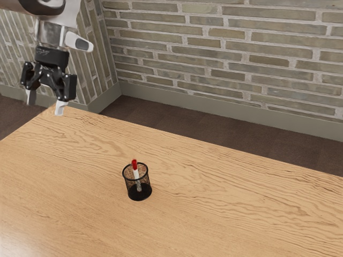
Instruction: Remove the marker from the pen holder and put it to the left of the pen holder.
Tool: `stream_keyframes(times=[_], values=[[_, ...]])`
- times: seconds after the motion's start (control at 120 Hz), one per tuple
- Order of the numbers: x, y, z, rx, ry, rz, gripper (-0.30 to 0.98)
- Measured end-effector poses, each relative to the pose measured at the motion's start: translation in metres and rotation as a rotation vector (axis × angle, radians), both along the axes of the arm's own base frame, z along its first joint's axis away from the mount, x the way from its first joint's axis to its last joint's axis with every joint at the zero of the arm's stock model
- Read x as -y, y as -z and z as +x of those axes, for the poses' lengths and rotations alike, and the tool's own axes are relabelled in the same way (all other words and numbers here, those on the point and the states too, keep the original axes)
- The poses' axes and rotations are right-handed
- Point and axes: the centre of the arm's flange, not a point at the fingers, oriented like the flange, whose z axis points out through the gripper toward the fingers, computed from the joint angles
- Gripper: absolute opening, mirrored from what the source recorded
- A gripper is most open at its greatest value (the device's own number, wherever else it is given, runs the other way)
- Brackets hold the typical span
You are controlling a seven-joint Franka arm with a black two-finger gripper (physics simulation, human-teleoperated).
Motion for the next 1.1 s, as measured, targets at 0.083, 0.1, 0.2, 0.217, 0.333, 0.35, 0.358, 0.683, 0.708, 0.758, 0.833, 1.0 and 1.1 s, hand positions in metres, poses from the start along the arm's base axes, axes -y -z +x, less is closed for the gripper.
stream_keyframes(times=[0.083,0.1,0.2,0.217,0.333,0.35,0.358,0.683,0.708,0.758,0.833,1.0,1.1], values=[[0.004,-0.001,0.019,0.134,0.007,0.01,0.69],[0.005,-0.002,0.022,0.156,0.008,0.011,0.69],[0.004,-0.006,0.034,0.255,0.0,0.011,0.69],[0.003,-0.007,0.035,0.267,-0.004,0.005,0.69],[0.061,-0.022,0.043,0.346,0.157,0.116,0.69],[0.089,-0.012,0.047,0.332,0.229,0.158,0.69],[0.103,-0.006,0.049,0.323,0.266,0.177,0.69],[0.342,0.232,0.032,0.046,1.004,0.55,0.68],[0.343,0.231,0.033,0.052,1.01,0.546,0.68],[0.345,0.23,0.034,0.065,1.018,0.536,0.69],[0.337,0.24,0.042,0.057,1.002,0.531,0.69],[0.327,0.277,0.072,0.018,0.996,0.576,0.69],[0.33,0.268,0.065,-0.05,0.99,0.62,0.69]])
